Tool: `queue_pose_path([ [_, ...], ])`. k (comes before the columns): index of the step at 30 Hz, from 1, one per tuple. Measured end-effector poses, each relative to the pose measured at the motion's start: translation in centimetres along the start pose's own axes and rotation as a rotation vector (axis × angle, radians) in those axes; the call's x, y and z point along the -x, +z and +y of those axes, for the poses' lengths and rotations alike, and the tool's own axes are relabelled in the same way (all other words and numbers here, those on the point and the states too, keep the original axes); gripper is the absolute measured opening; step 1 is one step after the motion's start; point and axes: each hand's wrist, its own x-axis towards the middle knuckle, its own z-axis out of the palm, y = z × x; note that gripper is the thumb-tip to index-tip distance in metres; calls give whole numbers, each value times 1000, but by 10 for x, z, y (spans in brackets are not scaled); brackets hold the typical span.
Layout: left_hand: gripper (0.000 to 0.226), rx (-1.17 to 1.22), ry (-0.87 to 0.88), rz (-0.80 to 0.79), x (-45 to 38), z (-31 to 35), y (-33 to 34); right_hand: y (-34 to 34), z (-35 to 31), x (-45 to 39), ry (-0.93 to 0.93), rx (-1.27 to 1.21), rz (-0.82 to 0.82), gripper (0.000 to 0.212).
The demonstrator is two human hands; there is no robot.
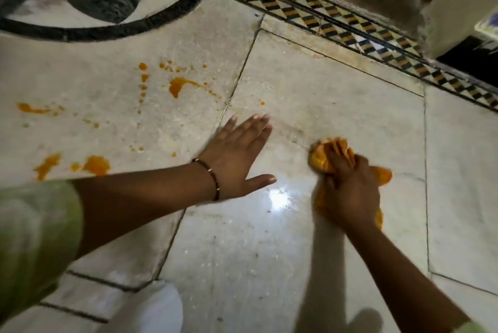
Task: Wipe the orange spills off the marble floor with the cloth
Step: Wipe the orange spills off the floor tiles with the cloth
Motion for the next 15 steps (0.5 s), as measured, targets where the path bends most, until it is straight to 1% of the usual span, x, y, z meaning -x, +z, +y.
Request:
queue_pose_path([
  [1,95,24,-48,40,24,-6,-1,0,-15,29,-12,-12,-12,62],
  [3,97,98,-202,90,68,-10,4,0,-52,82,-57,-39,-46,61],
  [5,100,127,-318,61,105,-5,14,0,-90,113,-171,-37,-111,53],
  [6,101,111,-336,31,120,-2,20,3,-103,116,-253,-16,-146,50],
  [8,102,69,-326,-28,141,2,30,9,-113,95,-408,25,-162,49],
  [10,101,35,-303,-41,150,1,36,13,-111,57,-480,61,-155,48],
  [11,100,21,-293,-40,152,0,38,13,-107,37,-467,87,-161,47],
  [13,100,11,-276,-48,152,-1,40,14,-91,8,-340,91,-147,46],
  [15,100,15,-277,-52,152,-1,39,10,-75,10,-232,71,-100,47],
])
